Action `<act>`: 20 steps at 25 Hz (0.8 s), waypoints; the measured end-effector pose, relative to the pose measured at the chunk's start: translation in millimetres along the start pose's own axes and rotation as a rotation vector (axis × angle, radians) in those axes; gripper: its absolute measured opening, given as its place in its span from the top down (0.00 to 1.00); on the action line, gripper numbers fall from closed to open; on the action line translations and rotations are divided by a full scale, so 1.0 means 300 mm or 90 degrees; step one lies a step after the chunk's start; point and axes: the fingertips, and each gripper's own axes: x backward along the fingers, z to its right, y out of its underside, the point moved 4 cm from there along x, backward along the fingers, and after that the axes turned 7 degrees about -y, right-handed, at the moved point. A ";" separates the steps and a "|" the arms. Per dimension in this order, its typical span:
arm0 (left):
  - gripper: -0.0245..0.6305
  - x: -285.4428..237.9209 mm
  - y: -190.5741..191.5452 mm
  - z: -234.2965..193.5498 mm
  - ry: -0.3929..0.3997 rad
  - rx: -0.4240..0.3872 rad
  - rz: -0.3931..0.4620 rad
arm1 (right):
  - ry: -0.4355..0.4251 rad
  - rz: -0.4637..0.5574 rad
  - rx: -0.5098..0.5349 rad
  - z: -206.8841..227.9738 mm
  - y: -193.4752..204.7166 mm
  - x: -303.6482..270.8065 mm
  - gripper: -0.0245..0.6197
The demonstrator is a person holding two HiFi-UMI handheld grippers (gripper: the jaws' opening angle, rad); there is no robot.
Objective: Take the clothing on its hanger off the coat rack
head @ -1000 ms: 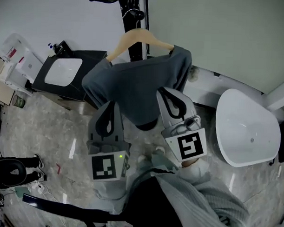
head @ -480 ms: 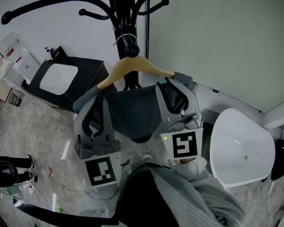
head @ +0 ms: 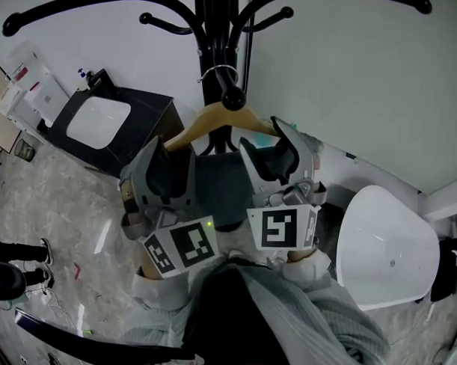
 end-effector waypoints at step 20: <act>0.79 -0.083 0.015 0.012 0.001 -0.081 -0.003 | 0.065 -0.084 0.097 0.020 0.038 -0.078 0.80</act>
